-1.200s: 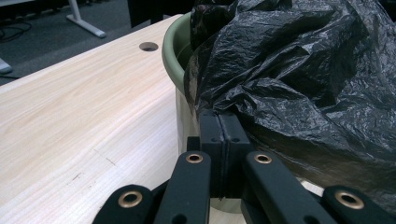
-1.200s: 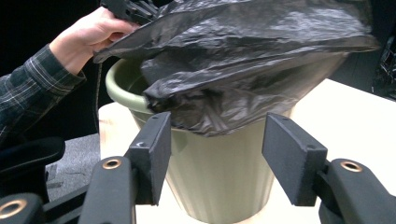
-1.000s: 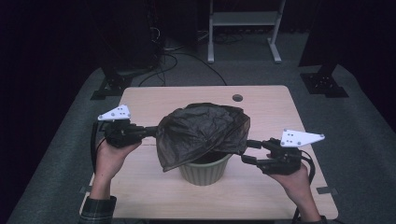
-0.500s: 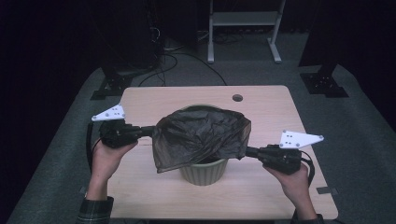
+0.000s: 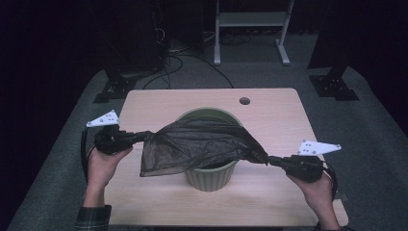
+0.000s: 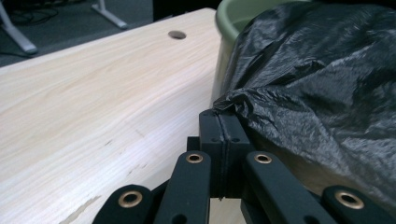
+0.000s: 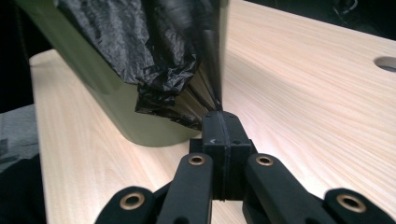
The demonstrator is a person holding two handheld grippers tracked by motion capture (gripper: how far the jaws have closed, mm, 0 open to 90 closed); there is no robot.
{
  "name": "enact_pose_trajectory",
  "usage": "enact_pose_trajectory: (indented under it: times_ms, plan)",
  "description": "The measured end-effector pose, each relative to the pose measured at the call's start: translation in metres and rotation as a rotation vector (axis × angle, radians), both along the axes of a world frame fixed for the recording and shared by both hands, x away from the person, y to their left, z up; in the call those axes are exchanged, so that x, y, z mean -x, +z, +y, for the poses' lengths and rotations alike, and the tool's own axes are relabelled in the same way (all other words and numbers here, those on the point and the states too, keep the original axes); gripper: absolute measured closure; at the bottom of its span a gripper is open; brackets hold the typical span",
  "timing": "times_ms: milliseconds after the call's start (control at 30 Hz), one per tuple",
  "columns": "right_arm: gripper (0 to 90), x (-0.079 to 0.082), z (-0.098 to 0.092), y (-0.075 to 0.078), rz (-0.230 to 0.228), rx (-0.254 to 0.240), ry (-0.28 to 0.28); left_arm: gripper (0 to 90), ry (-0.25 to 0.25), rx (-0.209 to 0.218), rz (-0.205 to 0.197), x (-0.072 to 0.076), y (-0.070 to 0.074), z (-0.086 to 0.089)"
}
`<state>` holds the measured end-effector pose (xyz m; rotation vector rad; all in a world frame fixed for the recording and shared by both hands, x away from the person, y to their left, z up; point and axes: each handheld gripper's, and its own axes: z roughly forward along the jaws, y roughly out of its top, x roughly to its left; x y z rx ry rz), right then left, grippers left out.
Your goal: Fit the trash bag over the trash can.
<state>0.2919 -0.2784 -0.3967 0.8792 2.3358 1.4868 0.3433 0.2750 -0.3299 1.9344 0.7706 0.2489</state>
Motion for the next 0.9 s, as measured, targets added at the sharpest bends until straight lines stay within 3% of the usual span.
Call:
enact_pose_trajectory:
  times_ms: [67,133,267,567,700,900]
  plan:
    - [90.0,-0.001,-0.001,0.0,0.0,-0.008,0.002,89.5,0.0,0.005,-0.012,0.001,0.0,-0.001]
    - [89.9,-0.001,0.0,0.002,-0.008,-0.022,0.01,78.2,-0.006,0.039,-0.031,0.004,0.004,-0.001]
    - [89.7,-0.001,0.002,0.008,-0.032,-0.025,0.012,57.8,-0.001,0.066,-0.092,0.011,0.021,-0.003]
    - [89.8,-0.001,0.006,0.014,-0.055,-0.024,0.016,17.7,0.024,0.079,-0.237,0.03,0.063,-0.022]
    - [89.8,-0.002,0.006,0.016,-0.062,-0.02,0.016,11.8,0.046,0.084,-0.287,0.037,0.076,-0.021]
    - [89.8,-0.001,0.002,0.017,-0.064,-0.02,0.002,10.5,0.048,0.099,-0.306,0.045,0.086,-0.01]
